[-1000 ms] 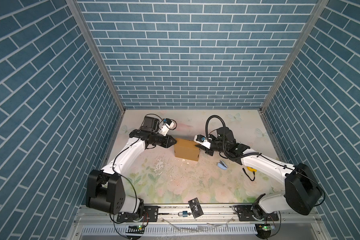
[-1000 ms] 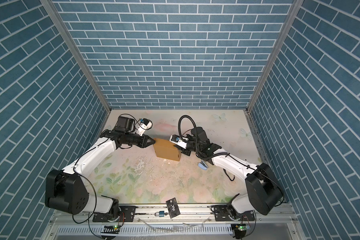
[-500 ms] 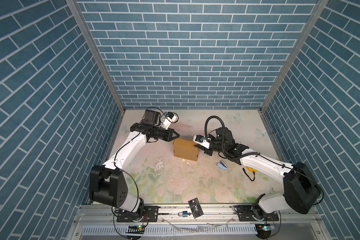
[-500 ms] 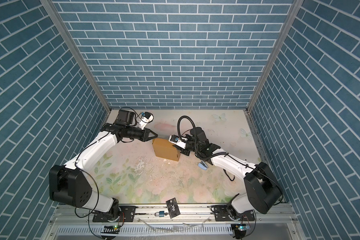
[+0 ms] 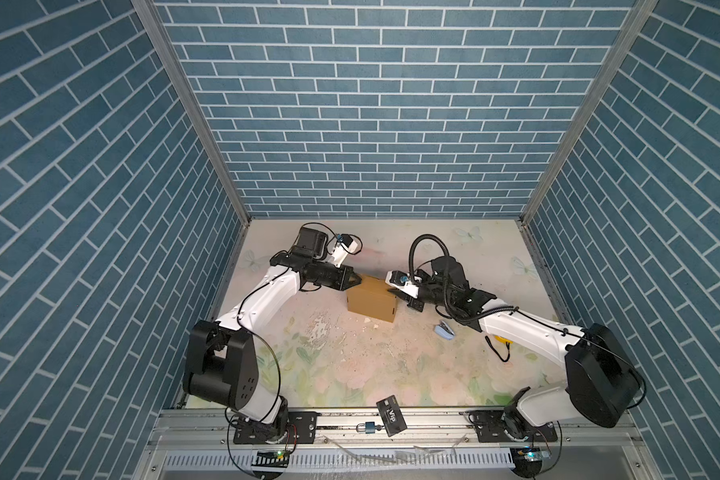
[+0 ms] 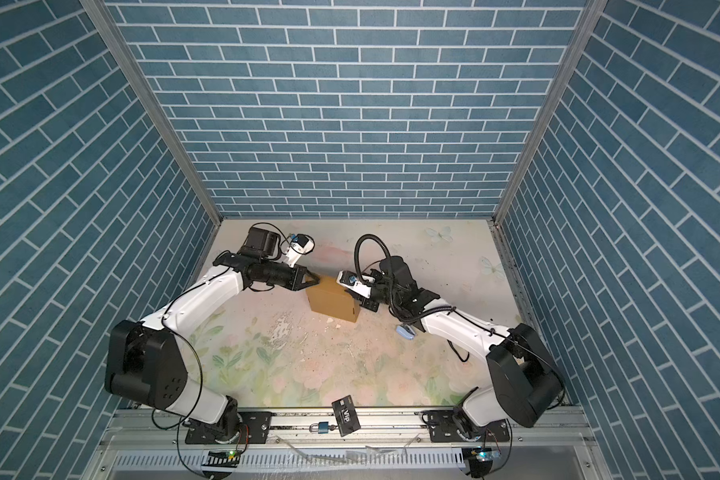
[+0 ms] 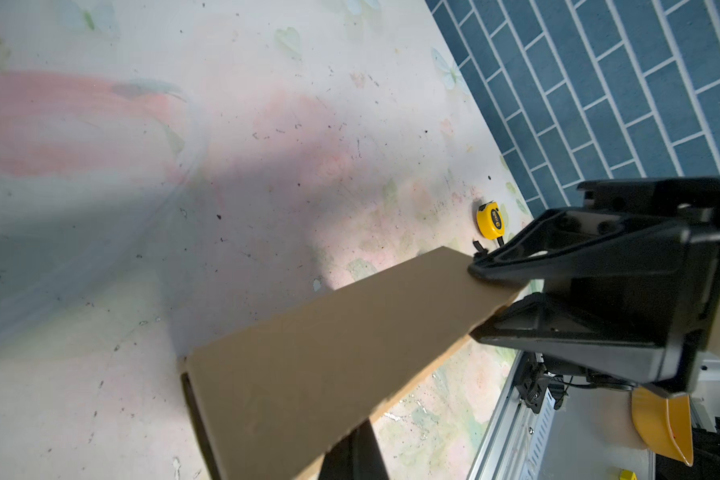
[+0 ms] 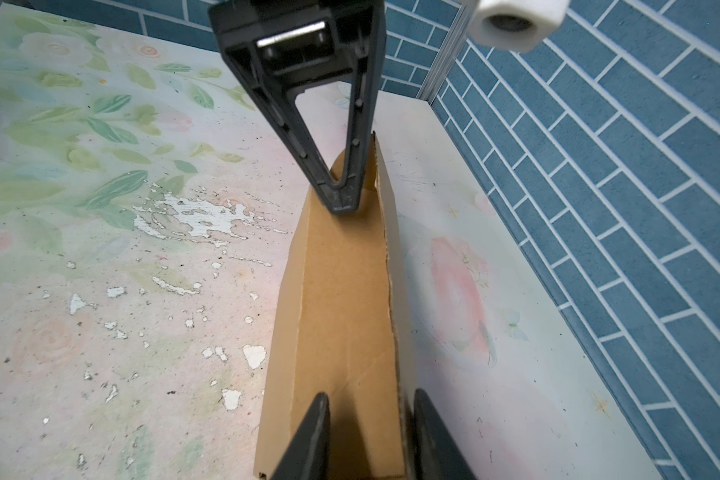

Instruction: Fold the paper box

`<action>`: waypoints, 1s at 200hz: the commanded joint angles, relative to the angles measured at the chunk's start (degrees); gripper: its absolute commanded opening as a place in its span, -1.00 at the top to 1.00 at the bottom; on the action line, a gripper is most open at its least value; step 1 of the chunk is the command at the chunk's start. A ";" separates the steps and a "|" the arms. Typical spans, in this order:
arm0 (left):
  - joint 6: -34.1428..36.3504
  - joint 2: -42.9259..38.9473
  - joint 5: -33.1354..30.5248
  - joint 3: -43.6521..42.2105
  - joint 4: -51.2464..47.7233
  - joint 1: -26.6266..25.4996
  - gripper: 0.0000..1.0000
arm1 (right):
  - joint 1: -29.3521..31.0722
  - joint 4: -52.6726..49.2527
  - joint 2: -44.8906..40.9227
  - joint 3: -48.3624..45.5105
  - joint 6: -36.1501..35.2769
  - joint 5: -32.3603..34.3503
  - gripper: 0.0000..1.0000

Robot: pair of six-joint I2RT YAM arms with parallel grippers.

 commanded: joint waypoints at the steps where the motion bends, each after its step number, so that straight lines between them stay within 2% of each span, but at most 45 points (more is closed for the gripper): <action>1: 0.07 -0.49 -1.27 -0.33 0.35 -0.14 0.95 | 1.00 -4.49 1.77 -2.94 0.80 0.19 0.35; 18: -0.54 -0.85 -0.68 -0.24 0.70 -0.14 0.96 | 1.09 -4.27 2.10 -3.41 0.61 0.67 0.35; 47: -1.10 -1.87 4.85 4.09 -2.10 -0.14 0.96 | 1.52 -4.88 1.88 -3.33 0.55 1.17 0.35; 92: -5.67 -0.96 6.45 7.90 -0.76 -0.14 0.96 | 1.70 -4.45 2.60 -3.97 1.07 1.68 0.35; 147: -7.23 2.96 0.66 7.02 0.54 -0.32 0.97 | 1.87 -3.72 2.08 -4.61 1.65 2.30 0.35; 200: -7.49 0.83 -1.23 -1.06 4.78 -0.67 0.97 | 1.97 -2.99 2.36 -4.46 1.93 2.24 0.34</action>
